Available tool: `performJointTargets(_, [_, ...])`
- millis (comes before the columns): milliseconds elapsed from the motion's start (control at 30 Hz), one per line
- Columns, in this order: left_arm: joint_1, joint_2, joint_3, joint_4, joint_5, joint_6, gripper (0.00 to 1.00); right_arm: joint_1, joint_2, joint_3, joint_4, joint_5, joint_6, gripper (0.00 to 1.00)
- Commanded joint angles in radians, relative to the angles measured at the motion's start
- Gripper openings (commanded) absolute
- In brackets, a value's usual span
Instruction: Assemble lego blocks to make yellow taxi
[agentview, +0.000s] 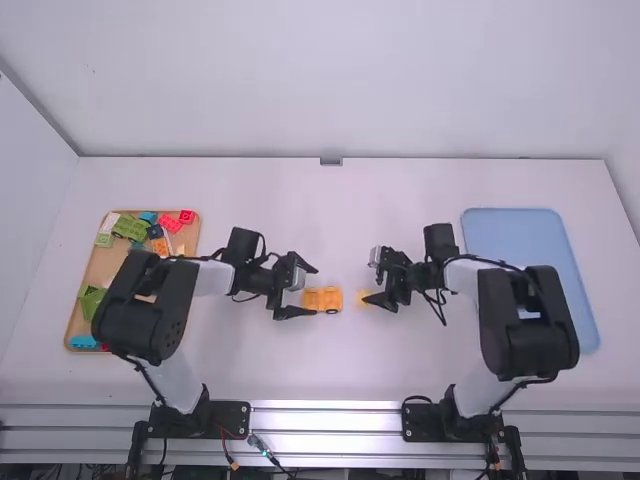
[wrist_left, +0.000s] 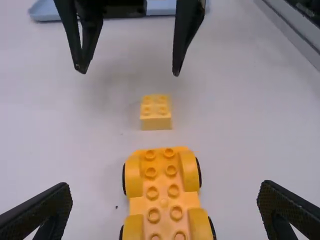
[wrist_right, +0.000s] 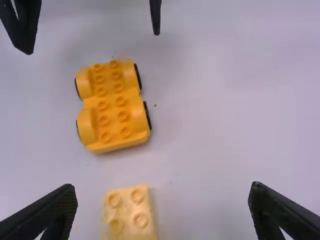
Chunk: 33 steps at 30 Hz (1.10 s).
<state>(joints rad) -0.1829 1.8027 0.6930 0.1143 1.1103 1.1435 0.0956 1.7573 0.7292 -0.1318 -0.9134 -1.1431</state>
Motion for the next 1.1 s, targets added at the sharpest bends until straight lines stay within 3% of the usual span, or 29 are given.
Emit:
performJointTargets(0, [-0.005,0.0,-0.037,0.06,-0.025,-0.08,0.99,-0.019,-0.012,-0.028,-0.01,-0.026,-0.061,0.9])
performJointTargets(100, [0.007,0.0,-0.071,0.175,-0.04,-0.224,0.99,-0.031,-0.012,-0.069,0.035,-0.035,-0.095,0.88])
performJointTargets(300, [0.0,0.0,-0.109,0.275,-0.027,-0.238,0.99,-0.027,0.063,-0.087,0.13,-0.032,-0.079,0.88])
performJointTargets(600, [0.0,0.0,-0.111,0.282,-0.031,-0.284,0.99,-0.029,0.233,0.013,0.097,-0.077,-0.129,0.84])
performJointTargets(667, [-0.003,0.0,-0.111,0.28,-0.031,-0.283,0.99,-0.029,0.246,0.026,0.07,-0.098,-0.171,0.79])
performJointTargets(733, [0.004,0.0,-0.111,0.281,-0.03,-0.283,0.99,-0.029,0.252,0.037,0.036,-0.111,-0.228,0.65])
performJointTargets(767, [0.004,0.0,-0.111,0.281,-0.03,-0.284,0.99,-0.029,0.252,0.037,0.036,-0.111,-0.228,0.64])
performJointTargets(833, [-0.003,0.0,-0.111,0.285,-0.031,-0.283,0.99,-0.029,0.251,0.034,0.044,-0.108,-0.224,0.52])
performJointTargets(1067, [0.003,0.0,-0.108,0.289,-0.031,-0.283,0.99,-0.029,0.252,0.008,0.052,-0.089,-0.252,0.52])
